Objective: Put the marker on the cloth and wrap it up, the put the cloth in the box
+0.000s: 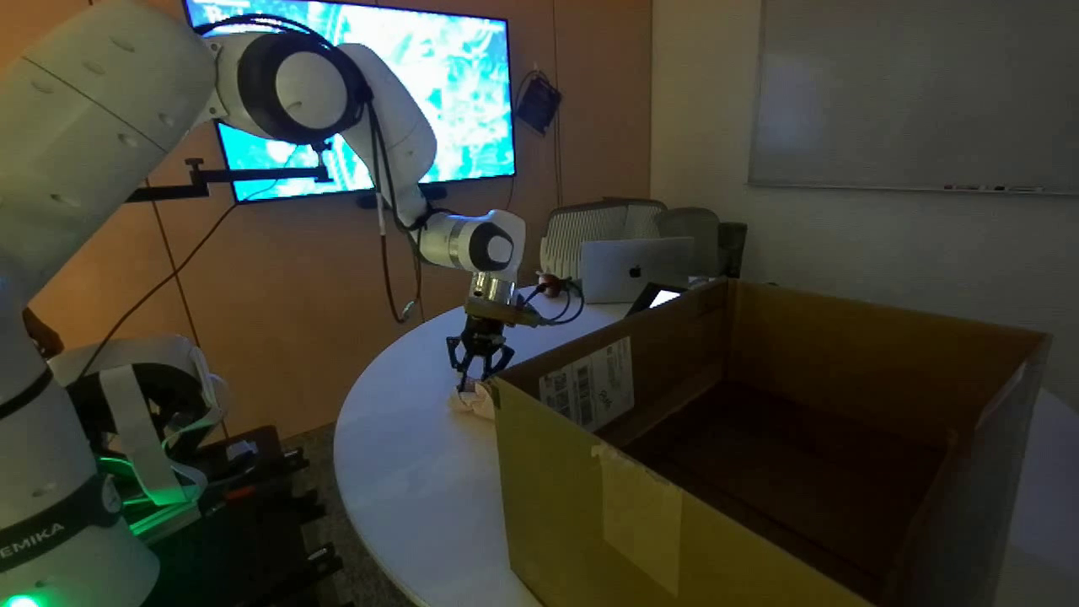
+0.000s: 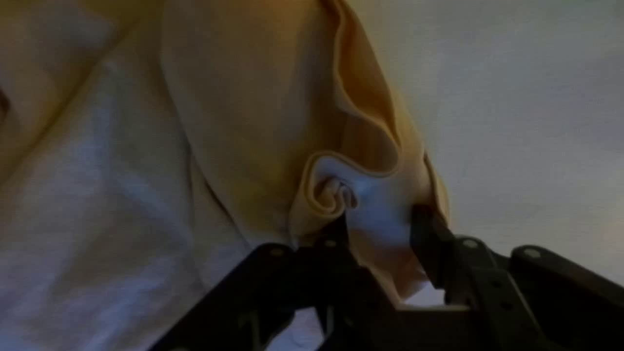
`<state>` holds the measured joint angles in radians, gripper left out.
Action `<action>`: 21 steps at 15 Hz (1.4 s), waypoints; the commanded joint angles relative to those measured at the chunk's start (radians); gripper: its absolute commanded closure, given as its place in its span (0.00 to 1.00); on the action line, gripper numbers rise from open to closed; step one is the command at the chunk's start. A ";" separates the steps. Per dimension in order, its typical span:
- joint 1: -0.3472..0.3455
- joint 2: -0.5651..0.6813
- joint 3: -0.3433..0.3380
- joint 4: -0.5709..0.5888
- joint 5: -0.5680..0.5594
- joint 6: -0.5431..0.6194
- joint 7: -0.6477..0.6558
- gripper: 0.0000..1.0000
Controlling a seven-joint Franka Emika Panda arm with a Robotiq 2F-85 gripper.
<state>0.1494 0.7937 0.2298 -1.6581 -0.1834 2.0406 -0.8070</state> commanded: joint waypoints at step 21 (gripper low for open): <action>-0.014 -0.240 -0.043 -0.374 -0.177 0.473 0.049 0.00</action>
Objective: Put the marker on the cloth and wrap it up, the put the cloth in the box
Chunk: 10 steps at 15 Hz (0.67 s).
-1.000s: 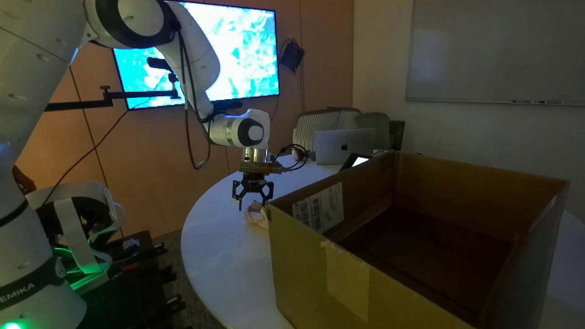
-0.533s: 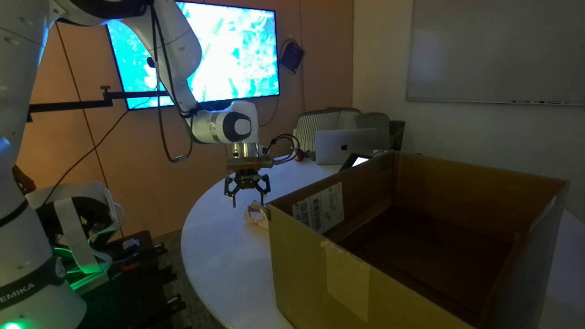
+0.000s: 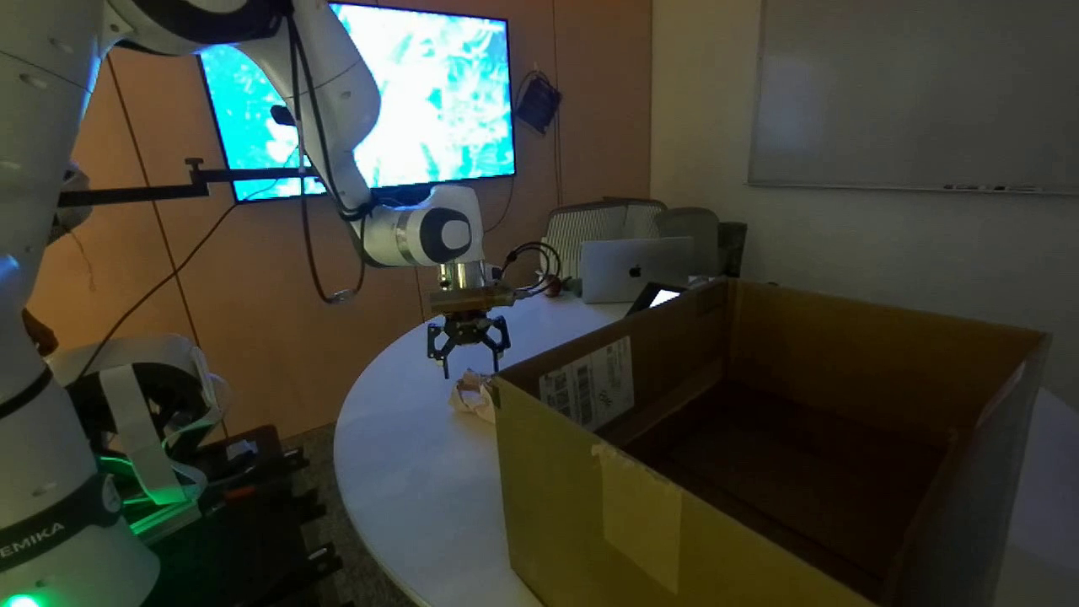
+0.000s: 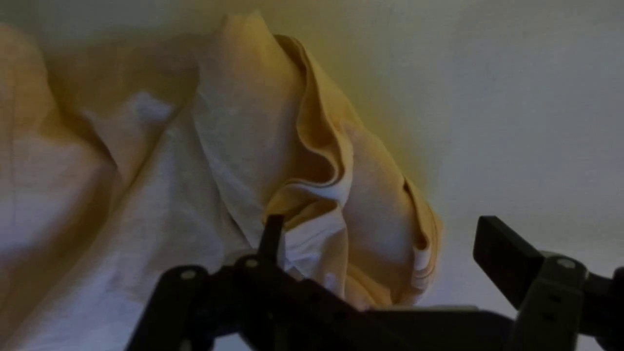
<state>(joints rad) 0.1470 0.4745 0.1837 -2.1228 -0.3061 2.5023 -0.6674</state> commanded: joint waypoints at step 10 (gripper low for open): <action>-0.027 0.289 -0.041 0.294 -0.169 0.013 -0.410 0.00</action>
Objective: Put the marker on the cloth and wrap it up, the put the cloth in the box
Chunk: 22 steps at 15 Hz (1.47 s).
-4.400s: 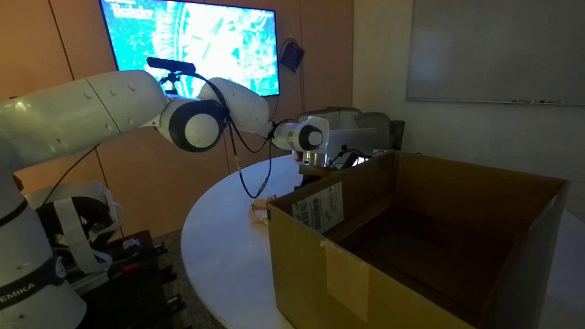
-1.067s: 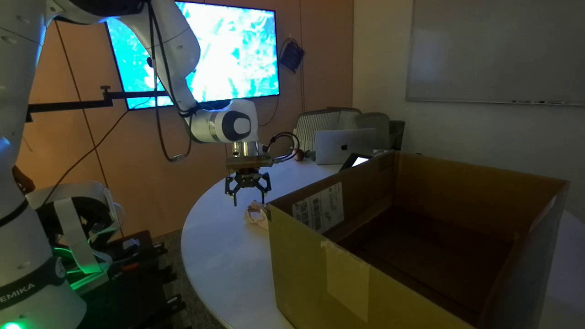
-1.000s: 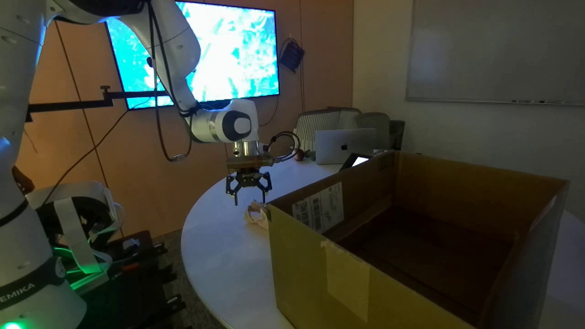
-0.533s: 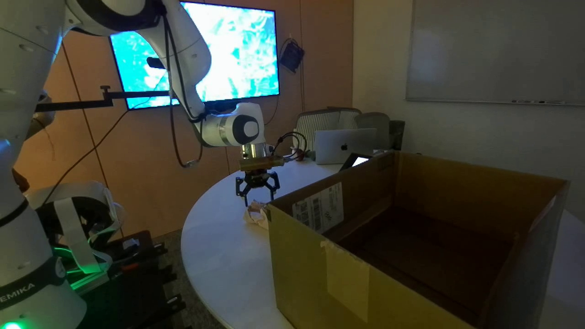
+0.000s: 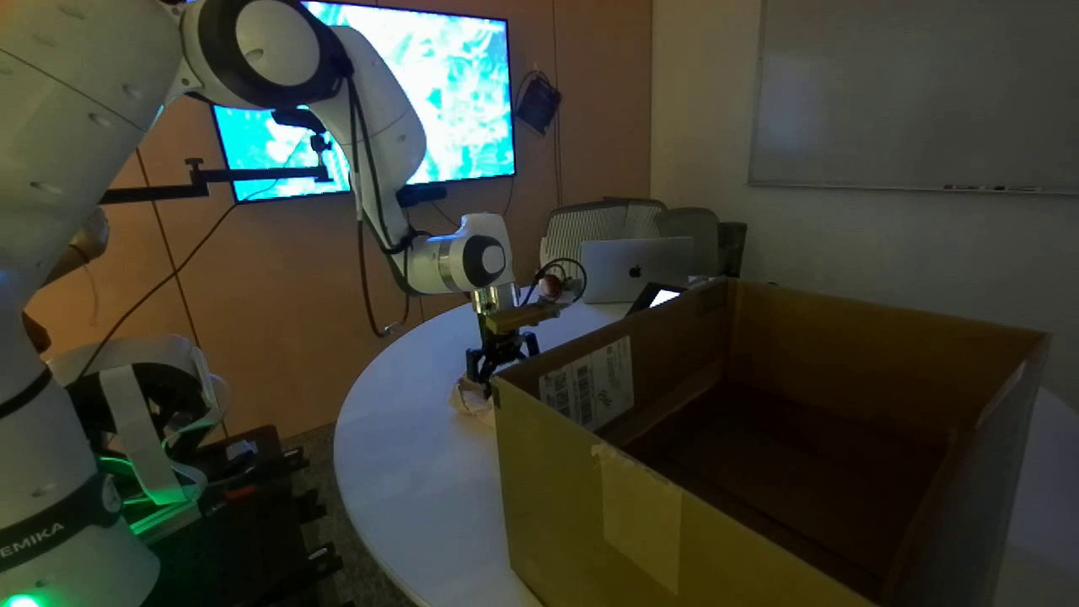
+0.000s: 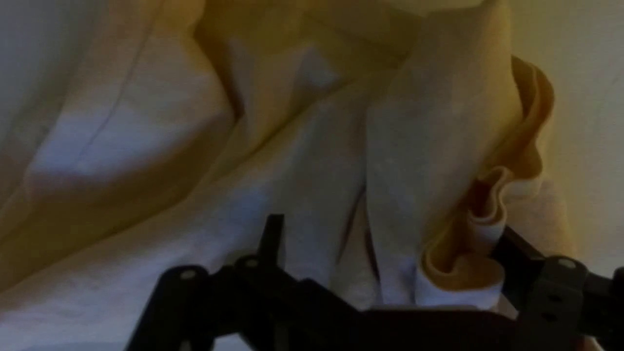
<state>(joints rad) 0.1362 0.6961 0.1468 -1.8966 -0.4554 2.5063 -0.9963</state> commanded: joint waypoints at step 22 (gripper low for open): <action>0.036 -0.040 -0.071 -0.045 -0.025 0.120 0.152 0.86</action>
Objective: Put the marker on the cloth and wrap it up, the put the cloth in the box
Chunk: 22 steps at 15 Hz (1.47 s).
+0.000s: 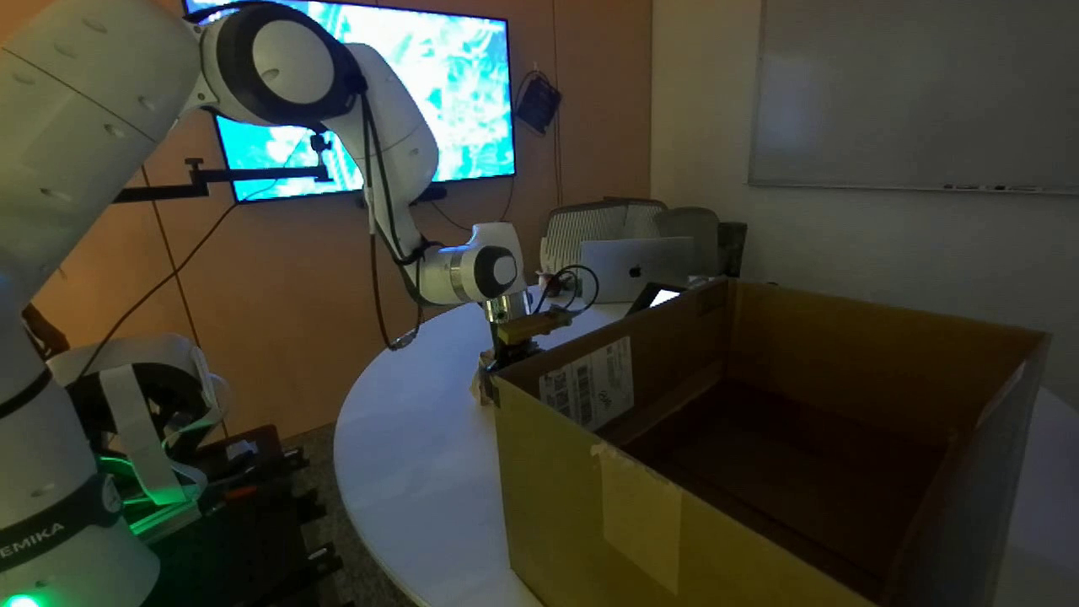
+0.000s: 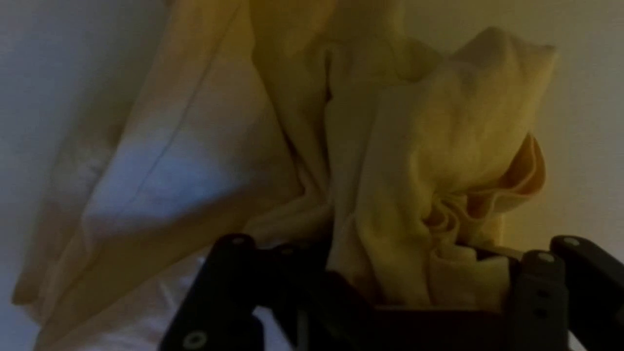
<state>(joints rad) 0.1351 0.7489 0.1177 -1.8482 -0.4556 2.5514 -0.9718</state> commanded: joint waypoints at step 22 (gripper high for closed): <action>-0.034 -0.839 -0.142 -0.367 -0.111 -0.090 1.040 0.87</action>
<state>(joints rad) 0.1500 0.0088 -0.0480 -2.2069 -0.6357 2.5330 0.0335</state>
